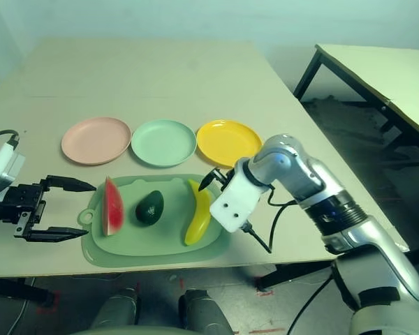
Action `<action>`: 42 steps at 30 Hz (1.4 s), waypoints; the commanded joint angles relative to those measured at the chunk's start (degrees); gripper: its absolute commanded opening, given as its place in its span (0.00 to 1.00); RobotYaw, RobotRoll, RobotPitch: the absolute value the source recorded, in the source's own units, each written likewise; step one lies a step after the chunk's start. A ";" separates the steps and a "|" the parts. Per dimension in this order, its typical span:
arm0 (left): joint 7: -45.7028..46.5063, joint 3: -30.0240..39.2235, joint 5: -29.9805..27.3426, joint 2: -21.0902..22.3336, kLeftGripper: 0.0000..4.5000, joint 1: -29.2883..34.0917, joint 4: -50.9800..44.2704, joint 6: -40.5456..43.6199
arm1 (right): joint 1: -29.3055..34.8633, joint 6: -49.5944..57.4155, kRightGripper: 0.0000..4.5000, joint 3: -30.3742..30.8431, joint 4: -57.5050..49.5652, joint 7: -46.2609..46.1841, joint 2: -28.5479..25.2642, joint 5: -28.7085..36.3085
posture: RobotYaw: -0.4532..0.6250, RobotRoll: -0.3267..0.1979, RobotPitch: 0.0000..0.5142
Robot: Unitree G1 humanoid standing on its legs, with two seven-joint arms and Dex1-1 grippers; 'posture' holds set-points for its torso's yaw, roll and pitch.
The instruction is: Place the fruits into color-matched plates.
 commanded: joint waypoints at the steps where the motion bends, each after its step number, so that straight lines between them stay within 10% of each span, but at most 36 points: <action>1: 0.38 0.30 0.50 0.98 1.00 0.58 -1.15 0.28 | -0.86 -2.00 0.99 1.90 1.19 0.16 1.02 -0.96 | 0.52 0.62 0.17; 8: 1.93 0.95 0.55 0.50 1.00 0.83 -2.10 -1.02 | -0.54 -2.85 0.95 3.61 4.07 -0.20 2.14 -2.48 | 0.54 0.62 0.18; 16: 3.45 0.80 1.30 0.50 1.00 0.73 -1.64 -2.61 | -1.96 -3.45 0.37 2.80 8.93 -0.32 1.15 -2.51 | 0.54 0.62 0.18; 28: 4.06 -1.14 1.99 -0.71 1.00 -1.81 0.37 -3.19 | -8.40 1.65 0.37 -0.93 13.68 1.21 0.23 1.84 | 0.52 0.62 0.17; 42: 9.84 -1.02 3.24 -2.42 1.00 -5.24 1.31 -0.28 | -26.76 1.01 0.37 4.08 59.24 -25.29 5.98 -18.64 | 0.52 0.62 0.17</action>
